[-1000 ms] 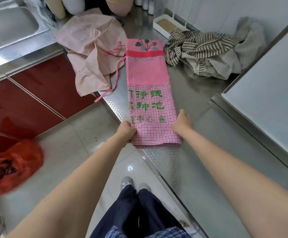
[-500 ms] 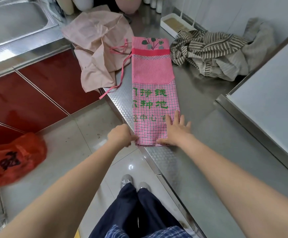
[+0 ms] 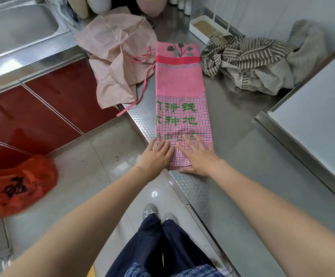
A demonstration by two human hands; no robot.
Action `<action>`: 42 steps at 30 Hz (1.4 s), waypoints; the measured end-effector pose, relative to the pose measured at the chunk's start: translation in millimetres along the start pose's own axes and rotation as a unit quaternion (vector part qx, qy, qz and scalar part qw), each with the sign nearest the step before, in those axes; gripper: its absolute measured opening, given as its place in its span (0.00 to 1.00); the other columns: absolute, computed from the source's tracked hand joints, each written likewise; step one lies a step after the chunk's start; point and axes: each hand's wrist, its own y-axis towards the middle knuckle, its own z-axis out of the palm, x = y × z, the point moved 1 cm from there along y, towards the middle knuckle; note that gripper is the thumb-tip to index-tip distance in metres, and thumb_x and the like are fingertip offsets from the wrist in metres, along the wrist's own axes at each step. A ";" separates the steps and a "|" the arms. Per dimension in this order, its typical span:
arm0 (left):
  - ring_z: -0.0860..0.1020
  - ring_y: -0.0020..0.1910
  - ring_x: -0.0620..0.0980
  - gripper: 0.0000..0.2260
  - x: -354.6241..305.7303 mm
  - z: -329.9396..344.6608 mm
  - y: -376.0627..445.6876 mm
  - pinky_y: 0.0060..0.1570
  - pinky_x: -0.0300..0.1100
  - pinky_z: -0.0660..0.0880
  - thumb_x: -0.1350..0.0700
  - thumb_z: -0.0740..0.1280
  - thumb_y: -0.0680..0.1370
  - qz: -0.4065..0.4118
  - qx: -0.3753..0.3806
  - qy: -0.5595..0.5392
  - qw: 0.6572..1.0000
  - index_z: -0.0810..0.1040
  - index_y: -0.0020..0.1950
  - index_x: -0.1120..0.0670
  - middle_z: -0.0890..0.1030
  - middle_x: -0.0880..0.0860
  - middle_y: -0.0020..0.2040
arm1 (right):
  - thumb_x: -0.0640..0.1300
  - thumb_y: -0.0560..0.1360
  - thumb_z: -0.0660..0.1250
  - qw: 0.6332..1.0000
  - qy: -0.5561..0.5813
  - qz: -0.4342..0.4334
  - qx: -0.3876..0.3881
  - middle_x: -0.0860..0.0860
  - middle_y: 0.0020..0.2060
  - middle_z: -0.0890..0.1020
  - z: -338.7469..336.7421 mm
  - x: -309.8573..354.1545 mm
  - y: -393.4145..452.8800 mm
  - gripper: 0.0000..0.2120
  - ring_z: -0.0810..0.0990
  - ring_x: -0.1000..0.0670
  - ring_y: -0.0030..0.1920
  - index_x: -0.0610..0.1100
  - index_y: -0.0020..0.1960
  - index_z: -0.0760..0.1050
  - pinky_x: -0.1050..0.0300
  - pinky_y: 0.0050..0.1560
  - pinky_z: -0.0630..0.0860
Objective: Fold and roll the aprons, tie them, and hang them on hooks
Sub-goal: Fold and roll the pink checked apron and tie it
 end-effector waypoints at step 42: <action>0.71 0.61 0.57 0.19 46.9 -20.6 39.6 0.62 0.50 0.68 0.51 0.59 0.78 -0.053 -0.202 -0.202 0.957 0.70 0.65 0.59 0.72 0.58 0.63 | 0.51 0.80 0.58 0.947 0.244 0.199 -0.062 0.38 0.60 0.76 -53.4 -25.2 54.0 0.18 0.75 0.39 0.61 0.36 0.55 0.75 0.52 0.57 0.71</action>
